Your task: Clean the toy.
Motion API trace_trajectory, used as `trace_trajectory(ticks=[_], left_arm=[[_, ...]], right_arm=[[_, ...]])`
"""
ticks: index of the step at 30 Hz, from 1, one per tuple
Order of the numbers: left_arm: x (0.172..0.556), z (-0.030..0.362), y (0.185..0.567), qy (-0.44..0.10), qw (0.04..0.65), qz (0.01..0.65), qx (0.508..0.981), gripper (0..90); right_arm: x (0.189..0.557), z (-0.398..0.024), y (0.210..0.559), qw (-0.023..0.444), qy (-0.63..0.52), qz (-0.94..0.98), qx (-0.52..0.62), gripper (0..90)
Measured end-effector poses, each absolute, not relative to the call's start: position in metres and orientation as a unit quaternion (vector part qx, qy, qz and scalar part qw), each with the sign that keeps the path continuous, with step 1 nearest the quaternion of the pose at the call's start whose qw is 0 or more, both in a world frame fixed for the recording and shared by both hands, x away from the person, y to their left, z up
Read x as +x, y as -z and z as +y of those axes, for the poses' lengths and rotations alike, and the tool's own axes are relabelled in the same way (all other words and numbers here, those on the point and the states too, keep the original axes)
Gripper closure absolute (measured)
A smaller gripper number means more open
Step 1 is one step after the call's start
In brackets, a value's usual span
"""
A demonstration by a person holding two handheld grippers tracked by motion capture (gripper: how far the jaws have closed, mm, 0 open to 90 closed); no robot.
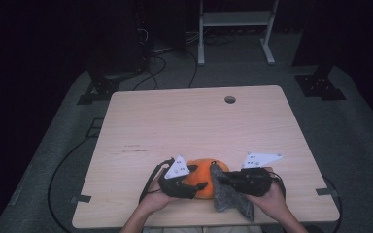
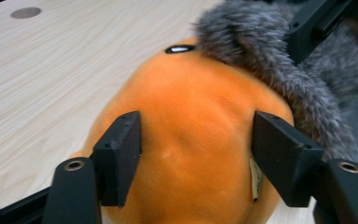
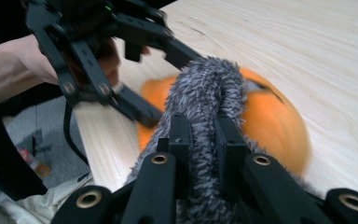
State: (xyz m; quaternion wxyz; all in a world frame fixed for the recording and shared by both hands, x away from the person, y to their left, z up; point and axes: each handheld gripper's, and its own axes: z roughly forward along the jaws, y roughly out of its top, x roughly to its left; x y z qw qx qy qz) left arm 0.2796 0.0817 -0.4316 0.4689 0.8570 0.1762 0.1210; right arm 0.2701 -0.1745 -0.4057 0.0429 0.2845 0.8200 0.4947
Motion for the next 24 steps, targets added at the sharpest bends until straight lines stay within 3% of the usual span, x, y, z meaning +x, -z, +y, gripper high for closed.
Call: trace_trajectory(ticks=[5,10,13,16,24], left_arm=[[0.274,0.081,0.432,-0.132,0.458,0.161,0.864,38.8],[0.274,0.083,0.431,-0.110,0.469,0.153,0.863,38.3],[0.280,0.089,0.428,-0.094,0.500,0.179,0.842,30.2],[0.283,0.087,0.429,-0.097,0.492,0.203,0.841,22.9],[0.271,0.077,0.430,-0.131,0.433,0.154,0.879,33.7]], right_arm=[[0.282,-0.165,0.400,0.058,-0.493,0.820,0.284,79.3],[0.293,-0.177,0.403,0.054,-0.493,0.813,0.305,79.3],[0.289,-0.182,0.405,0.057,-0.488,0.815,0.307,79.3],[0.283,-0.188,0.407,0.050,-0.489,0.817,0.303,79.2],[0.286,-0.172,0.402,0.046,-0.490,0.824,0.281,79.2]])
